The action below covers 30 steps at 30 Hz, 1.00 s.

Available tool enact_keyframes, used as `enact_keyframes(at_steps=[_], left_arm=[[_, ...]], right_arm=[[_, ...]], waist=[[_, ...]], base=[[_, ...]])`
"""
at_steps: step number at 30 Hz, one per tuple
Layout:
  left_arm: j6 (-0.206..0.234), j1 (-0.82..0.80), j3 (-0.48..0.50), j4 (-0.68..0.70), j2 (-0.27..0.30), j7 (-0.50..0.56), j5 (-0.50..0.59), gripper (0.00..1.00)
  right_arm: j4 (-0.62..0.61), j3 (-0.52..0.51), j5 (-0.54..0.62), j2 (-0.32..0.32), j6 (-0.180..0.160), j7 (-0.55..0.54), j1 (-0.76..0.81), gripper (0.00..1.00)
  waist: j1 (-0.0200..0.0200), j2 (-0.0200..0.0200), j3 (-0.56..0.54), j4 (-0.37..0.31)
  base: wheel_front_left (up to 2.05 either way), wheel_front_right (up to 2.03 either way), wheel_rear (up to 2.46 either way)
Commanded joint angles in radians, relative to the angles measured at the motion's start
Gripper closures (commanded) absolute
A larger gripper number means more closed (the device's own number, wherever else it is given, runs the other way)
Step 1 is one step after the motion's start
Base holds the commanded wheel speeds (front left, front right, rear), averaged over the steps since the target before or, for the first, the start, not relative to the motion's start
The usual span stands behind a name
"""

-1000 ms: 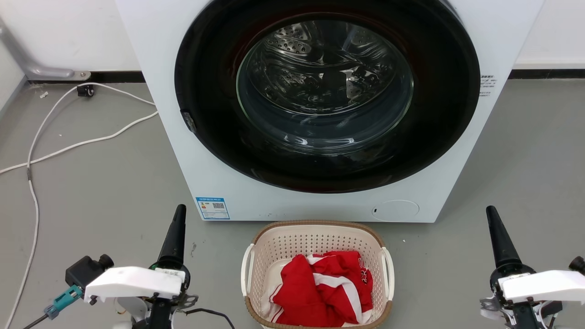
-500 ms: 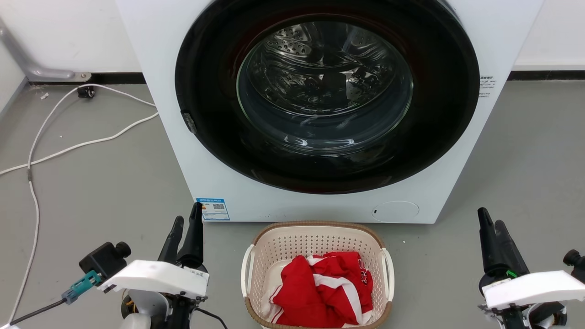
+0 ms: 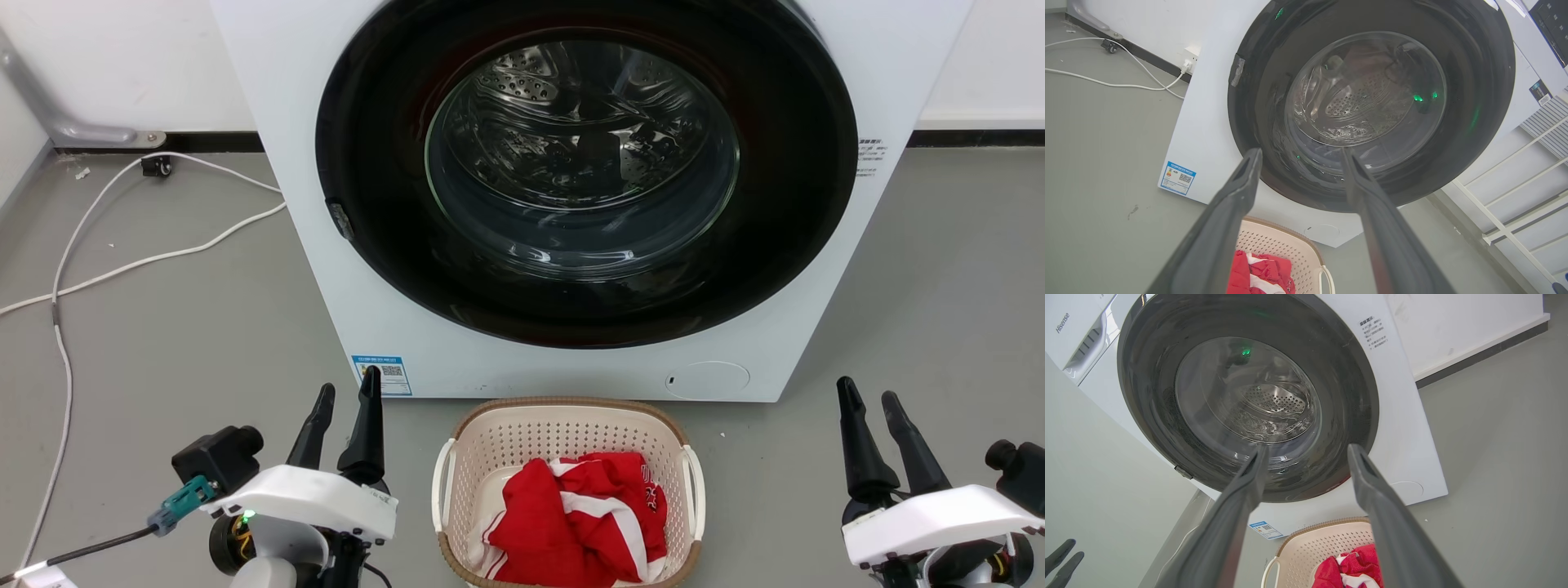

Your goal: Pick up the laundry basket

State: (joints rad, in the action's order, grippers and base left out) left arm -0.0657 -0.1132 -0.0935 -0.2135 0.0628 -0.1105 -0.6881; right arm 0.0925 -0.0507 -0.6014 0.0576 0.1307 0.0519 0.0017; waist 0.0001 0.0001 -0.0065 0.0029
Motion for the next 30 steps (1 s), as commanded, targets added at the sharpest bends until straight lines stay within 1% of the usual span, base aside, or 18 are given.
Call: enact_keyframes(at_steps=[1, 4, 12, 30], left_arm=[[0.006, -0.032, -0.007, 0.006, 0.010, -0.010, 0.032, 0.00], [0.014, -0.033, -0.020, -0.006, 0.012, -0.021, 0.084, 0.00], [0.028, -0.045, -0.041, -0.024, 0.015, -0.045, 0.182, 0.00], [0.052, -0.053, -0.067, -0.058, 0.019, -0.087, 0.351, 0.00]], right_arm=[[-0.019, 0.002, 0.033, -0.001, 0.000, 0.001, 0.001, 0.00], [-0.022, 0.003, 0.092, -0.002, 0.000, -0.001, 0.007, 0.00], [-0.033, 0.011, 0.207, -0.003, 0.000, 0.003, 0.014, 0.00], [-0.055, 0.017, 0.387, -0.006, 0.000, 0.021, 0.034, 0.00]], waist=[[0.0000, -0.0001, -0.001, 0.000], [-0.0001, -0.0001, -0.002, -0.001], [-0.0001, -0.0001, -0.004, -0.001], [-0.0001, -0.0001, -0.008, 0.000]], base=[[0.00, 0.00, 0.00], [0.00, 0.00, 0.00], [0.00, 0.00, 0.00], [0.00, 0.00, 0.00]])
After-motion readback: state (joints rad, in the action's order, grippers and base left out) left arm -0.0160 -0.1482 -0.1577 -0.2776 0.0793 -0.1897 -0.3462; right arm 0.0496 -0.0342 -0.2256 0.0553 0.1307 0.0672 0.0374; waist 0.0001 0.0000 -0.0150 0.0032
